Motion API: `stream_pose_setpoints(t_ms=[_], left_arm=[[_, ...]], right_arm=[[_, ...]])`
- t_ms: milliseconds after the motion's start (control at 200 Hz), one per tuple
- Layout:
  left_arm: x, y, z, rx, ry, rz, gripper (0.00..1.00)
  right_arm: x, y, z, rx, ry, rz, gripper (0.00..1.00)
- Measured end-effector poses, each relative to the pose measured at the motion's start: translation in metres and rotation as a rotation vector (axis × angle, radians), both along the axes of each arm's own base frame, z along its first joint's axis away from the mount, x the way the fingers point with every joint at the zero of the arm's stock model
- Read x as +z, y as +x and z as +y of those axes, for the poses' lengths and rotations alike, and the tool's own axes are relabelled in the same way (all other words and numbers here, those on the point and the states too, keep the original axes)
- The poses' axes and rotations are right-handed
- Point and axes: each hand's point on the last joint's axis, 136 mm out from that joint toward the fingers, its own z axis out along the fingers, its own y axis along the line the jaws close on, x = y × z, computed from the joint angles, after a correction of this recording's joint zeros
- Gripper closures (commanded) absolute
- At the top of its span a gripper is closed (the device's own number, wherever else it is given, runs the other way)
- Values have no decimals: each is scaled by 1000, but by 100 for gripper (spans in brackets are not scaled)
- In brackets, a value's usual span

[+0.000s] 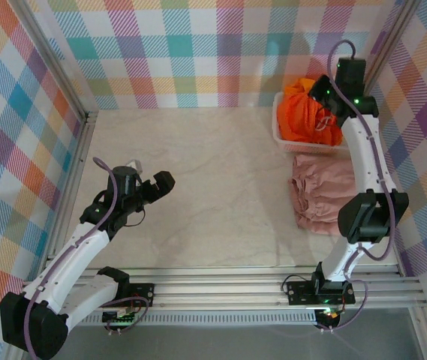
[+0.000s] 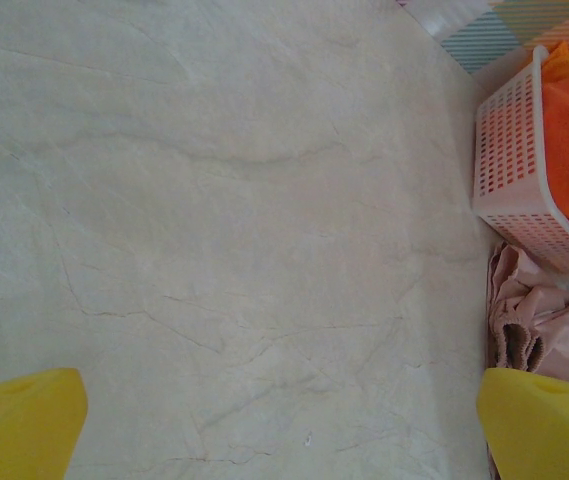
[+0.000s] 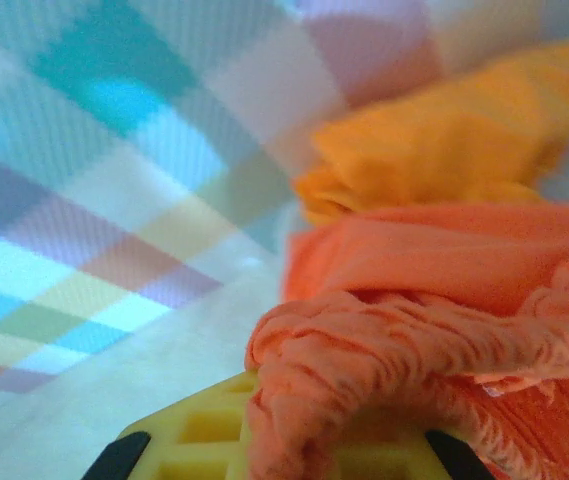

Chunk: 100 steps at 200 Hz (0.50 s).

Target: Fold and stack the shorts

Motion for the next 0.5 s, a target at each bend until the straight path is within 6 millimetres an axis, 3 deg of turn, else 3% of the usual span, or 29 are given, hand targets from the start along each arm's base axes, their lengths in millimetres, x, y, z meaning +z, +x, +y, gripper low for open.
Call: stream_pose_setpoints(t_ms=[210,350,425,500], left_arm=[[1,0,0,1,-2,-3,0],[-2,-1,0,3,-2,4,0],[-2,-1,0,5,-5,6,0],[-2,-1,0,8,-8,8,0]], right_arm=[[107,2,11,76,9,-251,100],[159,-9,27,155,52,-374,100],[178,-19,45,213,67,-420,100],[194,-32,79,299,77,-462,100]])
